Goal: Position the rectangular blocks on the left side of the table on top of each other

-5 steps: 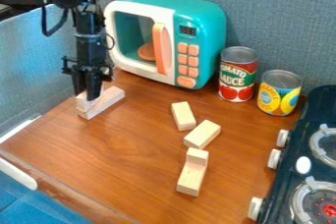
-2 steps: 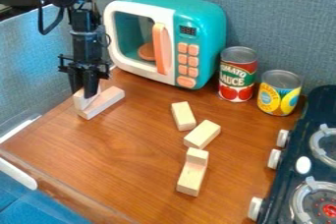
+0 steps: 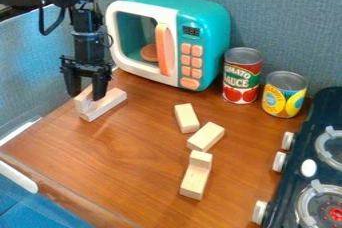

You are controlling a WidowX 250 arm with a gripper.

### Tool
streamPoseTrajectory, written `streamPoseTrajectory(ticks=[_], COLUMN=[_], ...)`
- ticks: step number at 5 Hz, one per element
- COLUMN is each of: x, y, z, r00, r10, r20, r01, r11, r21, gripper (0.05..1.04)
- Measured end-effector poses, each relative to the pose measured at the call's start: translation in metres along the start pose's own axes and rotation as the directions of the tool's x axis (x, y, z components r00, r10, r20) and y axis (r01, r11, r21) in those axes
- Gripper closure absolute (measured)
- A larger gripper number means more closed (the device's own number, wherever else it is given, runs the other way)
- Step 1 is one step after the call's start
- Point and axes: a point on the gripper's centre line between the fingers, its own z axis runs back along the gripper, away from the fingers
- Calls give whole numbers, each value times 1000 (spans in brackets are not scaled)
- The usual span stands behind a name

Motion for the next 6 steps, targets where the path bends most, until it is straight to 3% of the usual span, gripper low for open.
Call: streamPoseTrajectory(ticks=[1,2,3,4,6], x=[-1,-5,-11,-15,-16], y=[-1,-9,-31,-40,-39], z=[-4,4,43,59,59], r00=[1000,999,986,975,974], r10=[1,-26,-94,-119,-137], r20=[-2,31,137,190,179], r01=[-1,25,83,98,116], r11=[1000,1000,993,988,986], r21=[-2,11,88,118,122], gripper=[75,81,83,83,83])
